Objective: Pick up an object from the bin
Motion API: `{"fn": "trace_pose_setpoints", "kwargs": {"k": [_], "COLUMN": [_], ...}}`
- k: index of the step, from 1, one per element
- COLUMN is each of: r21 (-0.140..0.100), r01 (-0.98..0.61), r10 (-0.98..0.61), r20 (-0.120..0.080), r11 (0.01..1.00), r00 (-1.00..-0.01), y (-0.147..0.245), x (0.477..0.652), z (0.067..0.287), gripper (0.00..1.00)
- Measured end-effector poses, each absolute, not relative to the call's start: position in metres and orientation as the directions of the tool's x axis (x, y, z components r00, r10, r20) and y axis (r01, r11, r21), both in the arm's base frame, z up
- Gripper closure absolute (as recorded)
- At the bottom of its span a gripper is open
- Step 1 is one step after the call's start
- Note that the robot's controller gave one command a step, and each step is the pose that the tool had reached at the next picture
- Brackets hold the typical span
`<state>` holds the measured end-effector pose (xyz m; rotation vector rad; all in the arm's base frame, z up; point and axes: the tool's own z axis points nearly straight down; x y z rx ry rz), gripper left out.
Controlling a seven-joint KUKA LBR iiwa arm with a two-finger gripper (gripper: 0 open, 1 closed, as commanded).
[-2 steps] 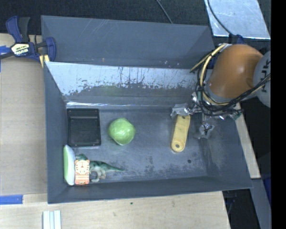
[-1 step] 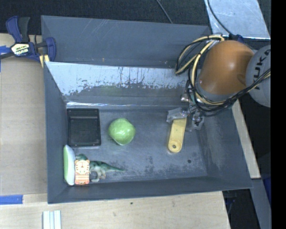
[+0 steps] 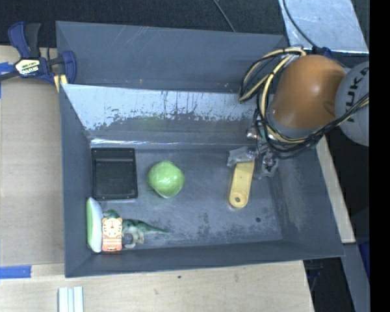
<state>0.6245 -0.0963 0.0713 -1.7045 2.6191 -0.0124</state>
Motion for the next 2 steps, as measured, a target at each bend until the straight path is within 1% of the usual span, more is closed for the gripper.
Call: {"fn": "trace_pose_setpoints", "kwargs": {"k": [1,2], "r21": [-0.004,-0.016], "r01": [-0.914,-0.914], "r10": [-0.914,-0.914], "r20": [-0.007,-0.009], "r11": [0.405,0.405], "r00": [-0.405,-0.405], "y": [-0.095,-0.096], "x": [0.621,0.624], "z": [0.101,0.142], "gripper": [1.0,1.0]}}
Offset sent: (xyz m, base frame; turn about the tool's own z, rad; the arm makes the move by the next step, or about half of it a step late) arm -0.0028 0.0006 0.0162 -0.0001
